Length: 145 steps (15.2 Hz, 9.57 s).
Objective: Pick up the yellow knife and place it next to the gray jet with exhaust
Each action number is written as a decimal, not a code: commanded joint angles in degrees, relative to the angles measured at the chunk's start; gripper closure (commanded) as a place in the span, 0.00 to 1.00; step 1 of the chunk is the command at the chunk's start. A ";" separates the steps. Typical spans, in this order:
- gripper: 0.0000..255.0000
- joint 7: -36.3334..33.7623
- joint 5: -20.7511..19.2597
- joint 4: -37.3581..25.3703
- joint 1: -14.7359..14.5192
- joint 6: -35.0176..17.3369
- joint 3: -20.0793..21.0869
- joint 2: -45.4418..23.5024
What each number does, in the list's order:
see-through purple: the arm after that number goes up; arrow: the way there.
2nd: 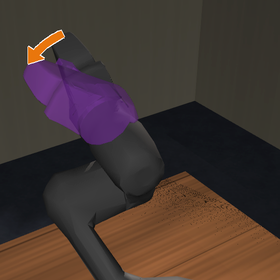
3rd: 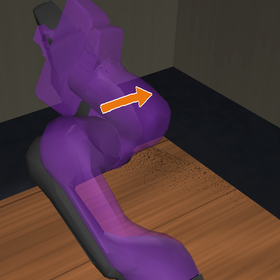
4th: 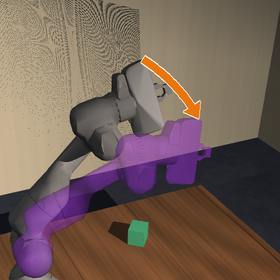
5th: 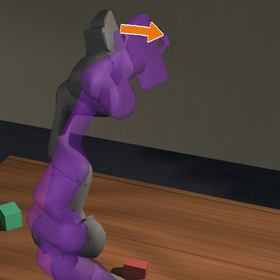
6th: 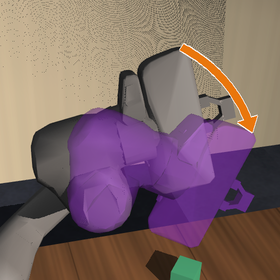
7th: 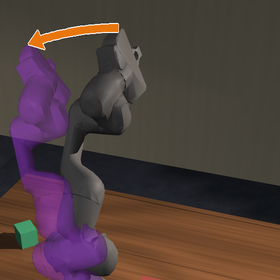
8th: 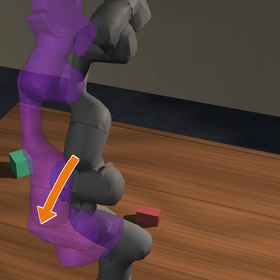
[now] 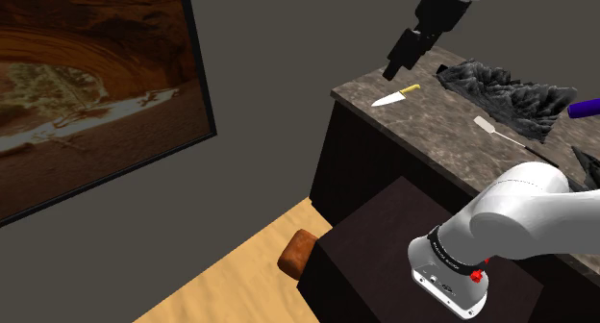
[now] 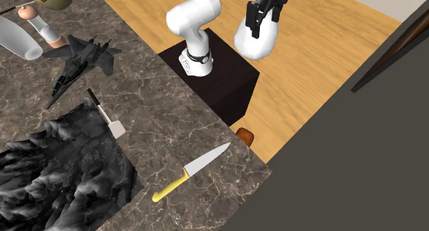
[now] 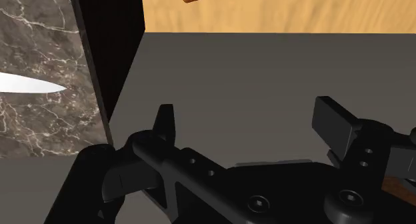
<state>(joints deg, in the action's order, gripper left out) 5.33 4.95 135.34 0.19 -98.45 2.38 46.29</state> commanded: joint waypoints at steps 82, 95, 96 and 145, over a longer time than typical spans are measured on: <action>1.00 -28.85 -1.76 -29.82 25.34 -22.90 -16.89 -58.69; 1.00 -29.37 -2.59 -36.84 25.24 -13.57 -17.09 -56.30; 1.00 -29.39 -2.63 -37.48 25.24 -12.83 -17.11 -56.20; 1.00 -6.65 -28.82 16.82 47.42 -12.13 -35.22 2.27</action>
<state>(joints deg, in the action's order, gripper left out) -1.22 -23.60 151.36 47.54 -109.65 -32.55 48.69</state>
